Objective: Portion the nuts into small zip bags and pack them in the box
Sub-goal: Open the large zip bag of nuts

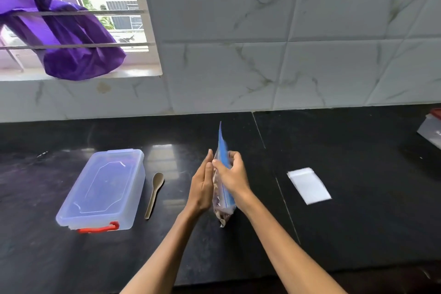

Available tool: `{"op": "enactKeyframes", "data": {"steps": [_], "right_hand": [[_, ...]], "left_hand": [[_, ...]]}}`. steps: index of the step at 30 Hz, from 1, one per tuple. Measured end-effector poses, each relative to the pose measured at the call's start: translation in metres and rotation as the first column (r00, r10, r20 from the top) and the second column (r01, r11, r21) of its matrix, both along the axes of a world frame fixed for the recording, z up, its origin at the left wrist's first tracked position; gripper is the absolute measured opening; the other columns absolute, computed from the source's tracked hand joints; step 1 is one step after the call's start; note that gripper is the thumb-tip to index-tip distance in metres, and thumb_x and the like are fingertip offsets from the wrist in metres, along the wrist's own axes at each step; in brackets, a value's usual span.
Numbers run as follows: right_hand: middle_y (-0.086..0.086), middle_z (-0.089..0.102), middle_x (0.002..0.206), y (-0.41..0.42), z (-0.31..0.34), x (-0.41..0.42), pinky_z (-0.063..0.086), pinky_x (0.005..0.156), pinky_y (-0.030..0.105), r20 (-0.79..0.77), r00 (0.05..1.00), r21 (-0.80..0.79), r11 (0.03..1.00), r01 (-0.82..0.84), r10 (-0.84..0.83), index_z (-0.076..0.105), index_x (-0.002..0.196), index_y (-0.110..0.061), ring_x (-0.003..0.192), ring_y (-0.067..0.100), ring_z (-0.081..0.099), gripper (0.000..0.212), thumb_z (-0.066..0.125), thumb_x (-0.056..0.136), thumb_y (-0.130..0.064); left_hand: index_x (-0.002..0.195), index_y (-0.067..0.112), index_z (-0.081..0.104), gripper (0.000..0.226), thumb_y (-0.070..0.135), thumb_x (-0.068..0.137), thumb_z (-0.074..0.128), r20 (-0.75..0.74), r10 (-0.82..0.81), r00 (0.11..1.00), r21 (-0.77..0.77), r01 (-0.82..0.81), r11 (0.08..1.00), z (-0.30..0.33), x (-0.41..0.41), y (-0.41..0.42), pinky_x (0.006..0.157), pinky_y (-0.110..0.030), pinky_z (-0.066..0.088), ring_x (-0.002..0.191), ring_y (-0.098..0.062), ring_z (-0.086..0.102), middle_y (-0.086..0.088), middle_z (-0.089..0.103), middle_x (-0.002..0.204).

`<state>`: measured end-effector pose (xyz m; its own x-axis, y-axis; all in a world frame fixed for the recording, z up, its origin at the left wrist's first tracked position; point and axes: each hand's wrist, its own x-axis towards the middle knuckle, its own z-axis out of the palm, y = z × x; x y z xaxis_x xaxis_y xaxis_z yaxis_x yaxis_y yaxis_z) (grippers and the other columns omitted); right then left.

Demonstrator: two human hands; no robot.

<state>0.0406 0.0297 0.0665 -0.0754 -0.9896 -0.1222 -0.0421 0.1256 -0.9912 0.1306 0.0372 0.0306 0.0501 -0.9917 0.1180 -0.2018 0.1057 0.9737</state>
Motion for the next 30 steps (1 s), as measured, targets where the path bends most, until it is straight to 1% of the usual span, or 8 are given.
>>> {"op": "enactKeyframes", "data": {"steps": [3, 9, 12, 16, 18, 21, 27, 30], "right_hand": [[0.004, 0.061, 0.113, -0.005, 0.015, 0.006, 0.051, 0.088, 0.022, 0.06, 0.998, -0.076, 0.997, -0.017, 0.022, 0.055, 0.106, -0.016, 0.108, 0.016, 0.06, 0.017, 0.061, 0.09, -0.012], [0.006, 0.063, 0.119, -0.008, 0.024, 0.01, 0.049, 0.094, 0.022, 0.076, 0.996, -0.146, 0.989, -0.028, 0.039, 0.052, 0.118, -0.01, 0.113, 0.014, 0.059, 0.024, 0.043, 0.097, -0.003], [-0.003, 0.06, 0.123, -0.004, 0.021, 0.009, 0.046, 0.088, 0.008, -0.029, 0.998, -0.191, 0.98, -0.063, 0.059, 0.05, 0.126, -0.013, 0.116, 0.007, 0.055, 0.031, 0.04, 0.099, -0.002], [0.0, 0.06, 0.124, -0.002, 0.017, 0.007, 0.047, 0.092, 0.012, -0.085, 0.996, -0.231, 0.971, -0.057, 0.038, 0.053, 0.129, -0.01, 0.116, 0.008, 0.057, 0.035, 0.046, 0.097, 0.0], [-0.001, 0.061, 0.119, -0.002, 0.018, 0.005, 0.049, 0.091, 0.014, -0.066, 0.997, -0.219, 0.974, -0.048, 0.035, 0.055, 0.128, -0.009, 0.112, 0.008, 0.059, 0.035, 0.05, 0.095, 0.001], [-0.001, 0.067, 0.106, -0.006, 0.019, 0.0, 0.053, 0.084, 0.016, -0.035, 0.999, -0.199, 0.98, 0.023, -0.031, 0.063, 0.115, -0.011, 0.101, 0.009, 0.065, 0.026, 0.06, 0.09, -0.002], [0.008, 0.071, 0.096, -0.019, 0.032, -0.011, 0.058, 0.071, 0.022, 0.109, 0.994, -0.027, 1.0, 0.003, 0.0, 0.066, 0.093, -0.016, 0.086, 0.017, 0.07, 0.003, 0.063, 0.09, -0.015], [0.01, 0.07, 0.091, -0.031, 0.046, -0.016, 0.06, 0.067, 0.028, 0.047, 0.998, 0.093, 0.994, -0.051, 0.047, 0.065, 0.095, -0.011, 0.081, 0.021, 0.071, 0.018, 0.061, 0.092, -0.028]], "left_hand": [[0.146, 0.014, 0.031, 0.043, 0.016, 0.103, 0.034, -0.047, 0.02, 0.999, -0.064, -0.023, 0.998, 0.02, 0.005, -0.007, 0.101, -0.006, 0.034, 0.129, -0.001, 0.039, 0.011, 0.038, 0.139], [0.134, 0.014, 0.046, 0.036, 0.008, 0.099, 0.043, -0.162, 0.02, 0.987, -0.075, -0.033, 0.997, 0.044, 0.005, -0.012, 0.086, -0.009, 0.047, 0.103, 0.002, 0.059, 0.003, 0.058, 0.119], [0.142, 0.008, 0.037, 0.045, 0.004, 0.098, 0.046, -0.203, 0.029, 0.979, -0.03, -0.036, 0.999, 0.048, 0.003, -0.01, 0.093, -0.01, 0.044, 0.117, -0.008, 0.053, 0.002, 0.05, 0.128], [0.138, 0.004, 0.042, 0.041, 0.005, 0.097, 0.048, -0.28, 0.131, 0.951, 0.063, -0.118, 0.991, 0.049, -0.001, -0.011, 0.098, -0.025, 0.047, 0.115, -0.013, 0.056, 0.001, 0.054, 0.126], [0.125, 0.004, 0.057, 0.029, 0.007, 0.096, 0.051, -0.334, 0.171, 0.927, 0.12, -0.138, 0.983, 0.051, -0.002, -0.013, 0.093, -0.035, 0.053, 0.104, -0.017, 0.065, -0.008, 0.066, 0.116], [0.109, 0.009, 0.066, 0.019, 0.009, 0.096, 0.052, -0.378, 0.215, 0.901, 0.189, -0.152, 0.97, 0.055, -0.001, -0.015, 0.078, -0.028, 0.057, 0.09, -0.017, 0.068, -0.007, 0.07, 0.098], [0.101, 0.009, 0.067, 0.015, 0.01, 0.094, 0.054, -0.328, 0.257, 0.909, 0.215, -0.193, 0.957, 0.06, -0.001, -0.022, 0.068, -0.02, 0.055, 0.084, -0.014, 0.066, -0.006, 0.068, 0.094], [0.101, 0.007, 0.069, 0.014, 0.01, 0.092, 0.058, -0.243, 0.26, 0.934, 0.183, -0.219, 0.958, 0.061, -0.001, -0.026, 0.069, -0.021, 0.057, 0.083, -0.015, 0.068, -0.008, 0.07, 0.093]]}}
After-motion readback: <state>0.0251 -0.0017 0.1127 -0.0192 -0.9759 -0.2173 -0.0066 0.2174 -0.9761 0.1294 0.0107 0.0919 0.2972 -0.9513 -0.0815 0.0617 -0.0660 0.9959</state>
